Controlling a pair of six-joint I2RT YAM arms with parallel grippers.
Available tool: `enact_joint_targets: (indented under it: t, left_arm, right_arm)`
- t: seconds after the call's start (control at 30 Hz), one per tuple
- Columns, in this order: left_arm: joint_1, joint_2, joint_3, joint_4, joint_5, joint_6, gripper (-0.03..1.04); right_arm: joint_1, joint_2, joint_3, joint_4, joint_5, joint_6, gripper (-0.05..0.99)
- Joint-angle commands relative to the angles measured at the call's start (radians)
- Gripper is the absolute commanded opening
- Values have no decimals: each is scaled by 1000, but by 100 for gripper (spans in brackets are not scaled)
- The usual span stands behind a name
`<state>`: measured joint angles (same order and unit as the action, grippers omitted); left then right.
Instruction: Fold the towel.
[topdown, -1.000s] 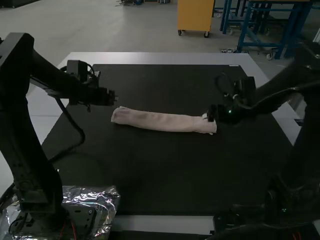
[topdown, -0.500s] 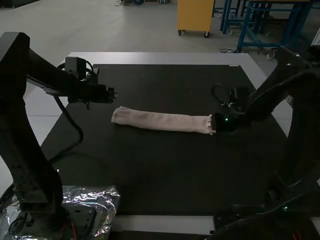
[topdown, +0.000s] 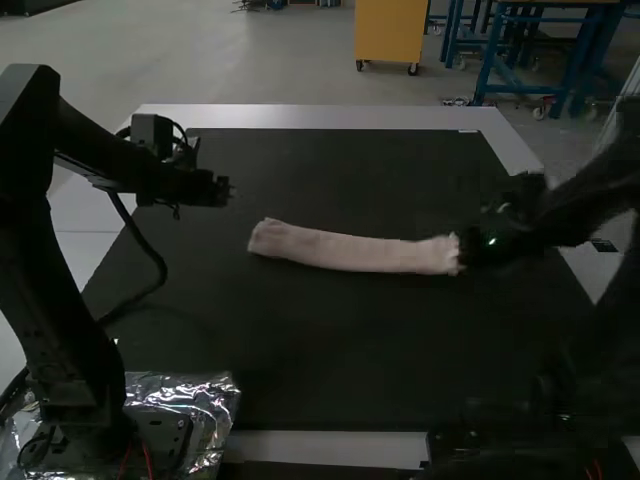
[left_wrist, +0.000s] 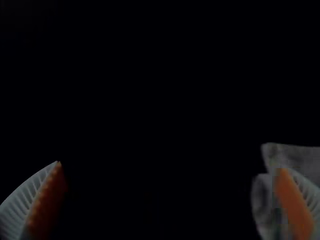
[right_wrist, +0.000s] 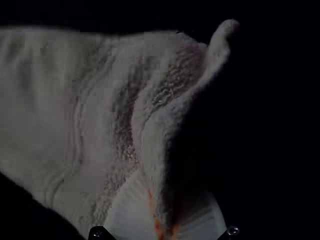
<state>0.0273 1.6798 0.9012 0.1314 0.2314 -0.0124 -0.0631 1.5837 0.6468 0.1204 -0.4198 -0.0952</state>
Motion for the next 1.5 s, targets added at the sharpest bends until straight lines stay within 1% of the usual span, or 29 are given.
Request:
enact_joint_targets:
  t: [0.0,0.1,0.17,0.27,0.3,0.37,0.43,0.53,0.6,0.73,1.1,1.27,1.47]
  left_arm:
    - [-32,-37,22,14,-20,17,97]
    - [-69,-37,21,25,-58,19,97]
    - [-95,-35,21,31,-76,20,97]
    - [-127,-35,18,45,-99,20,97]
    - [-133,-35,16,50,-103,20,97]
    - [-145,-37,8,59,-130,19,97]
    - [-153,-35,-2,83,-142,19,97]
    - [-150,-35,-12,97,-153,17,97]
    - [-148,-37,-13,97,-162,11,97]
    - [-139,-43,-27,96,-162,9,97]
    - [-133,-86,-99,146,-179,14,97]
    - [-121,-95,-128,168,-181,6,97]
    - [-101,-115,-156,178,-182,5,97]
  right_arm:
    - [-38,-100,62,-48,-66,-34,-3]
    - [-20,-122,94,-87,-82,-24,-3]
    - [22,-120,103,-85,-86,11,-3]
    - [124,-93,109,-45,-68,61,-3]
    - [157,-79,113,-36,-63,75,-3]
    - [217,-56,117,-15,-42,98,-3]
    - [267,-33,128,18,-39,135,-3]
    - [338,15,155,44,-17,163,-3]
    - [379,48,180,55,-14,176,-3]
    - [444,111,228,85,3,201,-3]
    - [566,266,366,119,3,204,-2]
    - [617,340,442,140,6,204,-3]
    - [660,426,527,137,6,203,-2]
